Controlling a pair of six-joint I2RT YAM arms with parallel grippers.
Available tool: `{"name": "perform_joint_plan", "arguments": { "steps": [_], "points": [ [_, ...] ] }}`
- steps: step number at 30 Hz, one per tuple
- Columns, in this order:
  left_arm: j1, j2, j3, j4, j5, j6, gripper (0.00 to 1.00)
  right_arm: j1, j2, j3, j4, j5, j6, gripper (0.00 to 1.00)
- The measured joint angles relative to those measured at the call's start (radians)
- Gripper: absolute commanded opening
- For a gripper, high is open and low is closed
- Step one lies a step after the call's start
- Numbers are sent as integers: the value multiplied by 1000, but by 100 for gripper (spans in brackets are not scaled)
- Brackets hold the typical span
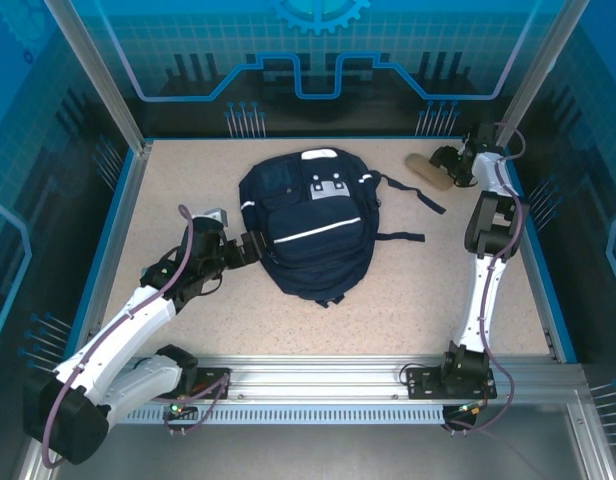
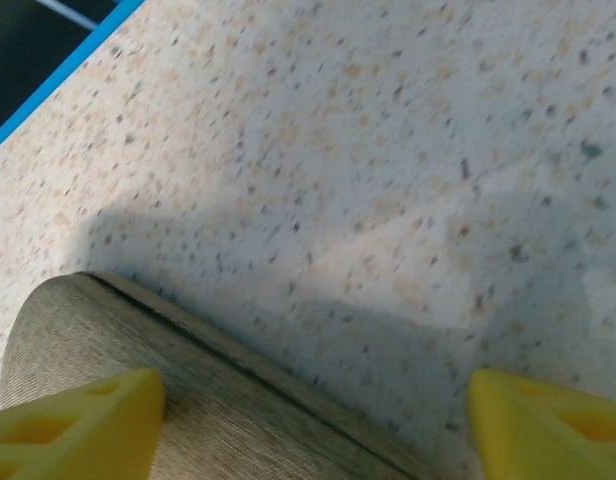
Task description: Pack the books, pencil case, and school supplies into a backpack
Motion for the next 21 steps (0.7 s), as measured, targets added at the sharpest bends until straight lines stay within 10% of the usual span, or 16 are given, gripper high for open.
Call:
{"name": "perform_joint_plan", "arguments": {
  "steps": [13,21],
  "points": [
    [0,33,0,4,0,0,99,31,-156,-263,20,-78,-60,64],
    [0,33,0,5,8,0,99,94,-293,-450,30,-62,-164,88]
  ]
}}
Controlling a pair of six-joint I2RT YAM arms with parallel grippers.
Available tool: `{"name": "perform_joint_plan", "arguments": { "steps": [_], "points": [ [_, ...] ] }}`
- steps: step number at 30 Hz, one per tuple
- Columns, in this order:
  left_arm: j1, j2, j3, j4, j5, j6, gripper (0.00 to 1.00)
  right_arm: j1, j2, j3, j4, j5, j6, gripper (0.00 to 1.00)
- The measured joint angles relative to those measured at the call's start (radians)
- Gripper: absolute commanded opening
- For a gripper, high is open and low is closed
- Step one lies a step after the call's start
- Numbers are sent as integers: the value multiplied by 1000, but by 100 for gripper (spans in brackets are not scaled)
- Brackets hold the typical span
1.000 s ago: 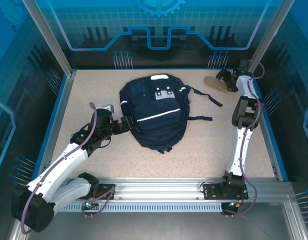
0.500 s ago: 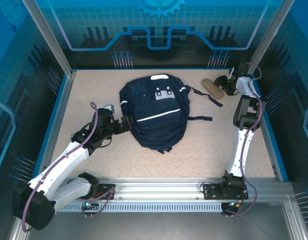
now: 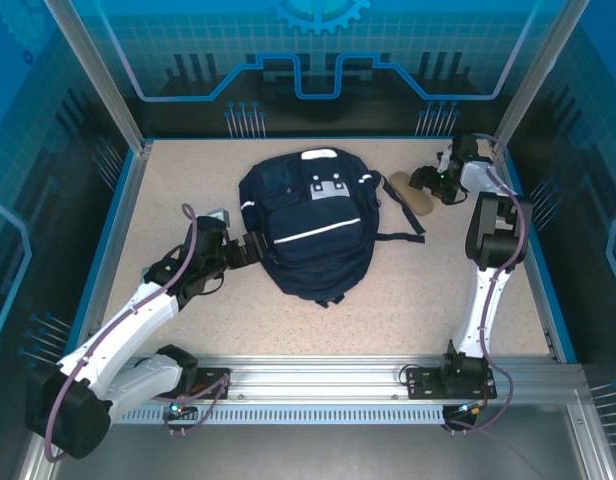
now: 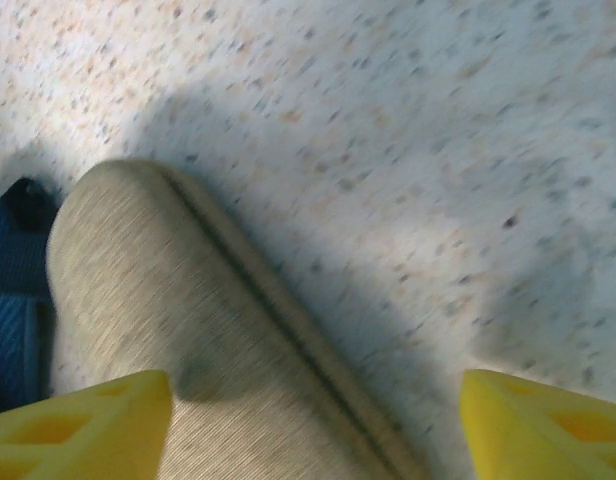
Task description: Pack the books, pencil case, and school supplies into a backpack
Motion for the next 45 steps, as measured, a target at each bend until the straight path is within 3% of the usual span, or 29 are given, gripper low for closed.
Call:
{"name": "perform_joint_plan", "arguments": {
  "steps": [5,10,15,24,36,45],
  "points": [
    [0,0,0,0,10,0,99,42,-31,-5,1,60,-89,100],
    [0,0,0,0,11,0,99,64,-36,0,-16,64,-201,99],
    [0,0,0,0,11,0,99,87,-16,54,-63,71,-265,90],
    [0,0,0,-1,18,0,99,90,38,85,-99,92,-295,85],
    [0,0,0,-1,28,0,99,87,63,107,-128,124,-244,58],
    [-15,33,33,-5,70,13,99,71,-47,-43,-70,122,-166,56]
  ]
}}
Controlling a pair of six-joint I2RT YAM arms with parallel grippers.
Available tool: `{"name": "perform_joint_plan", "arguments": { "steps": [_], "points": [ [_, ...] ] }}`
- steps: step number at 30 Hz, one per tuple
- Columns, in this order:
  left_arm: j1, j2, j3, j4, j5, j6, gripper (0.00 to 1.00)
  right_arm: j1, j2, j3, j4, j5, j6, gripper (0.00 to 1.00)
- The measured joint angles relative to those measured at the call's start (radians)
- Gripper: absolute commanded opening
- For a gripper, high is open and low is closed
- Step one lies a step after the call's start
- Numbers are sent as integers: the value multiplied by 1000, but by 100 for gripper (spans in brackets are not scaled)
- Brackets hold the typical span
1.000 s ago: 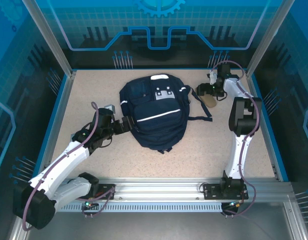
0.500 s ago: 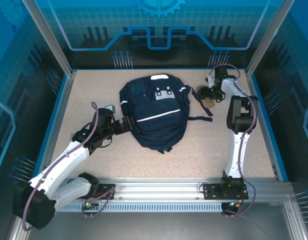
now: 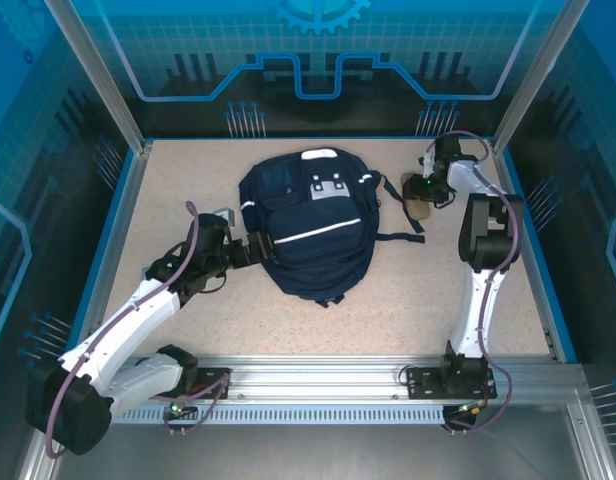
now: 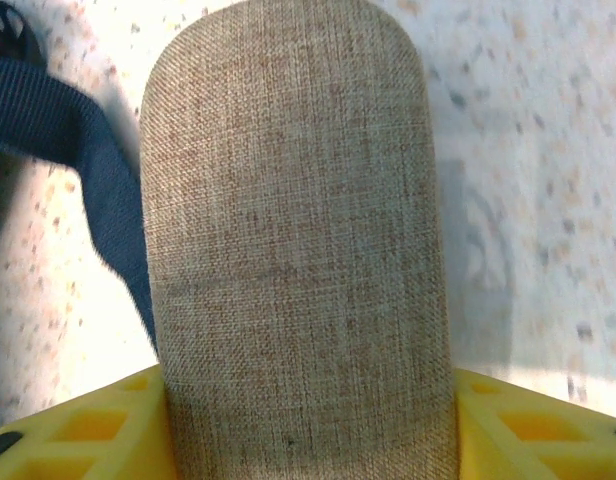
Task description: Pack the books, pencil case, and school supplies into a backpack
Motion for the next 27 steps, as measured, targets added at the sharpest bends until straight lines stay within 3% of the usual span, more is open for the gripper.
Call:
{"name": "perform_joint_plan", "arguments": {
  "steps": [13,18,23,27],
  "points": [
    [-251,340,297,-48,-35,262,93,32,-475,-340,41,-67,162,54],
    [-304,516,452,-109,-76,412,79,96,-616,-477,48,-105,198,54],
    [-329,665,568,-163,-119,536,74,133,-690,-547,48,-123,212,54],
    [-349,762,642,-211,-154,610,58,133,-702,-565,53,-123,213,54]
  ]
}}
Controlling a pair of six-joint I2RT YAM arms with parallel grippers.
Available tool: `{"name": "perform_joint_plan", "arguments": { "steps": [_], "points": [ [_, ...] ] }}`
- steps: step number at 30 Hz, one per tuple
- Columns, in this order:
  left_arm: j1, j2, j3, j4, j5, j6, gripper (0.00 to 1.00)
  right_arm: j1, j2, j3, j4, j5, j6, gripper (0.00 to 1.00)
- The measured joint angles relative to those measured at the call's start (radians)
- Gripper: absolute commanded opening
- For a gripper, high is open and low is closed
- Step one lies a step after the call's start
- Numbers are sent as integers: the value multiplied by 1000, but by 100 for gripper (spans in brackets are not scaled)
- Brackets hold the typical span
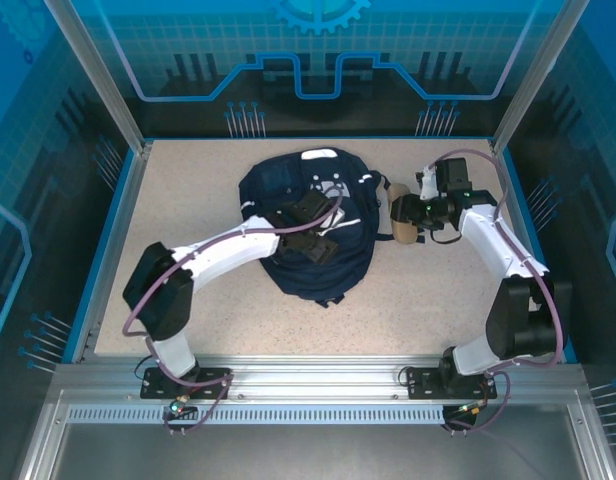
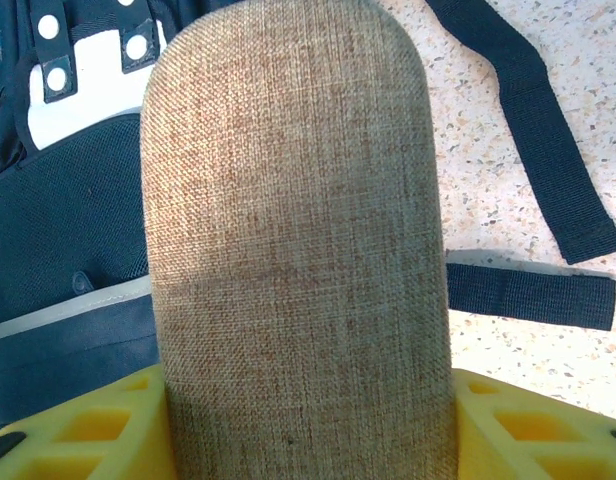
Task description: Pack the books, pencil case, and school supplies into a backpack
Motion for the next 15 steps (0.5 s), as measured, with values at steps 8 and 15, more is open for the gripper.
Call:
{"name": "perform_joint_plan", "arguments": {
  "steps": [8,15],
  "points": [
    [-8,102,100,-92,-42,88,61,-2,-11,-15,4,0,0,53],
    [-8,140,150,-164,-48,140,79,-6,-31,-24,11,1,0,53]
  ]
}}
